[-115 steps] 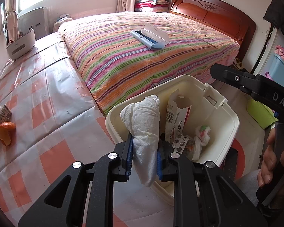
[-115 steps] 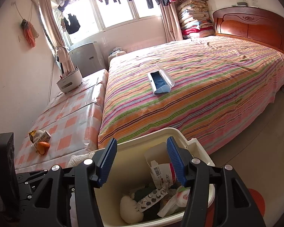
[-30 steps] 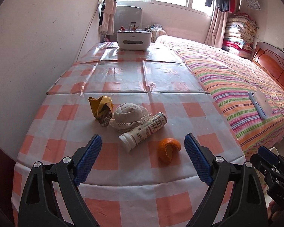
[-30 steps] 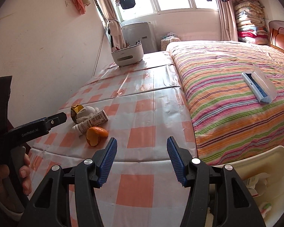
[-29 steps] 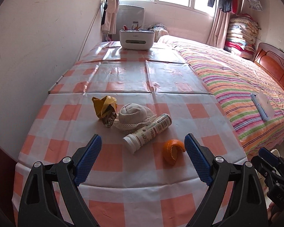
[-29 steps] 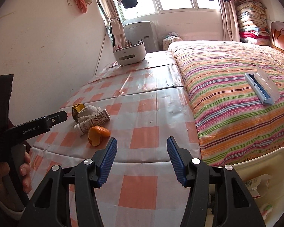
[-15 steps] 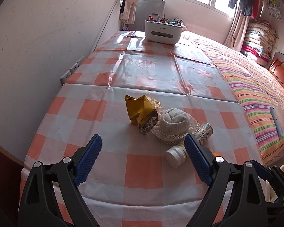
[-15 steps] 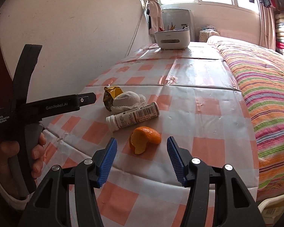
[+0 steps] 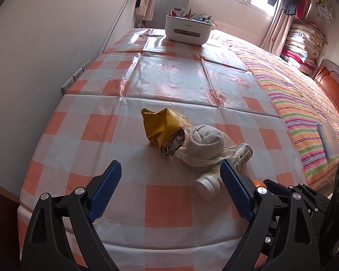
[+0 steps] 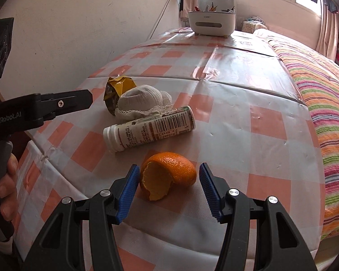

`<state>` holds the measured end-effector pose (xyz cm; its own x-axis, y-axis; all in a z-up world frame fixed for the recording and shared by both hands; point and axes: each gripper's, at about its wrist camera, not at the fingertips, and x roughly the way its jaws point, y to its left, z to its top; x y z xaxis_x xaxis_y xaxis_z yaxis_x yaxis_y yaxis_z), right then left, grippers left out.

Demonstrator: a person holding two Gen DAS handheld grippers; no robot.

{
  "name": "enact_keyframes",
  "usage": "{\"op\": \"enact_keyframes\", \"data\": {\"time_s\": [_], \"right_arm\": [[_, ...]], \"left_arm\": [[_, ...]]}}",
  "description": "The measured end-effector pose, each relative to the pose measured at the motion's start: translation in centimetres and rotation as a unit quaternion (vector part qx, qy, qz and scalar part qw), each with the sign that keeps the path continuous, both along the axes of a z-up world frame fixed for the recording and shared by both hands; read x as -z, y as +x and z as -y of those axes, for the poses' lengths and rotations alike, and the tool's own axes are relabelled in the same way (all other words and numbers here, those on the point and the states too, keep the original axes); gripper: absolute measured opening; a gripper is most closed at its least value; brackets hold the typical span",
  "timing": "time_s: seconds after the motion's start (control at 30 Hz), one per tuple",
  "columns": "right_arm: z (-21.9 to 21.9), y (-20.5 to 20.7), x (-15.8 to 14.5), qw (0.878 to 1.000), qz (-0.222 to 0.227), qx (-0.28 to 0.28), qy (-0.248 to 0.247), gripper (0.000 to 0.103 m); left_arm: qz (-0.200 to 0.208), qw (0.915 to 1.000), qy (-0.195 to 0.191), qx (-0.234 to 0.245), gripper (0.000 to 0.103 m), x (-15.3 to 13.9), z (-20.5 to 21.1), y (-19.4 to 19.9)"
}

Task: Collect trash
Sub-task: 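Move both grippers back to the table toward the orange peel and wrapper, then grasp the orange peel with the right gripper while the left grasps the yellow wrapper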

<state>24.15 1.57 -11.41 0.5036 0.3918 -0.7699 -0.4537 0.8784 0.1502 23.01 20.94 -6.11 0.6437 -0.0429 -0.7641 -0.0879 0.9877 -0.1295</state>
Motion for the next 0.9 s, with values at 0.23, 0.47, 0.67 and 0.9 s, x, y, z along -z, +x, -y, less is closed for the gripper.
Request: {"op": "enact_keyframes", "data": {"time_s": [0.23, 0.47, 0.67, 0.9], "right_arm": [[-0.4, 0.1, 0.4, 1.000, 0.002, -0.011, -0.010, 0.043], [-0.5, -0.4, 0.3, 1.000, 0.000, -0.021, -0.002, 0.034], [-0.6, -0.7, 0.2, 1.000, 0.001, -0.028, 0.007, 0.032], [-0.2, -1.0, 0.0, 1.000, 0.000, -0.024, 0.015, 0.032]], "left_arm": [[-0.003, 0.9996, -0.021, -0.021, 0.088, 0.4, -1.3, 1.9], [-0.017, 0.9994, -0.004, -0.029, 0.088, 1.5, -1.3, 4.6], [-0.029, 0.9989, -0.006, -0.035, 0.086, 3.0, -1.7, 5.9], [-0.056, 0.9972, -0.027, -0.040, 0.019, 4.9, -3.1, 6.8]]}}
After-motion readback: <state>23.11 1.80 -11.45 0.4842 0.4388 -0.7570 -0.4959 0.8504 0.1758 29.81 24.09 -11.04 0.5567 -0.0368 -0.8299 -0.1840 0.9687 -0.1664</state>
